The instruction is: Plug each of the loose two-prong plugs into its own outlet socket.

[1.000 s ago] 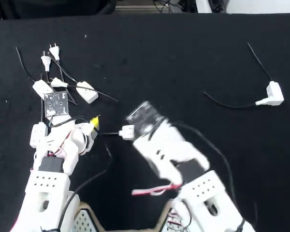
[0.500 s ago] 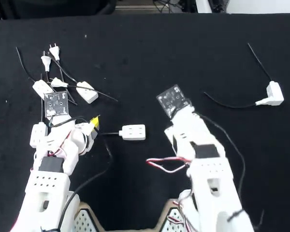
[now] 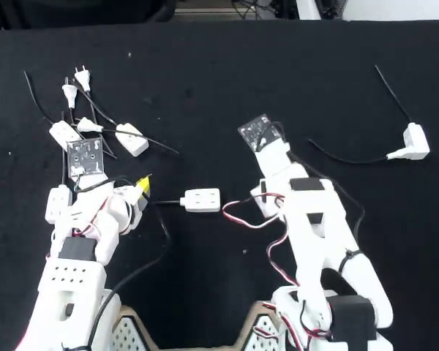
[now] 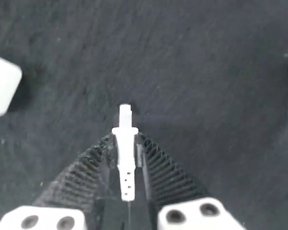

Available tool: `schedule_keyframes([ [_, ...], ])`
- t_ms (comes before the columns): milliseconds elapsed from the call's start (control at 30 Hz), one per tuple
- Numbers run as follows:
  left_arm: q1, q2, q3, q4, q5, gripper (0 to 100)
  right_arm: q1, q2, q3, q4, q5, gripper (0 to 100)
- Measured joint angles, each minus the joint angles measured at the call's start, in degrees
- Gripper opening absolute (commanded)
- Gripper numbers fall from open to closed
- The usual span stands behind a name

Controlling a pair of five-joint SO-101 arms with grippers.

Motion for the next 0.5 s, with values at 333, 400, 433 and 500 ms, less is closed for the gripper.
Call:
schedule_keyframes([
  [333, 0.0, 0.0, 0.0, 0.0, 0.0, 24, 0.79, 0.0, -0.62, 3.08, 3.08, 1.1],
  [400, 0.0, 0.0, 0.0, 0.0, 0.0, 24, 2.29, 0.0, -0.62, 3.34, 5.54, 1.1],
  [433, 0.0, 0.0, 0.0, 0.0, 0.0, 24, 3.16, 0.0, -0.62, 3.43, 6.68, 1.1],
  [500, 0.0, 0.0, 0.0, 0.0, 0.0, 24, 4.4, 0.0, -0.62, 3.52, 8.09, 1.1],
])
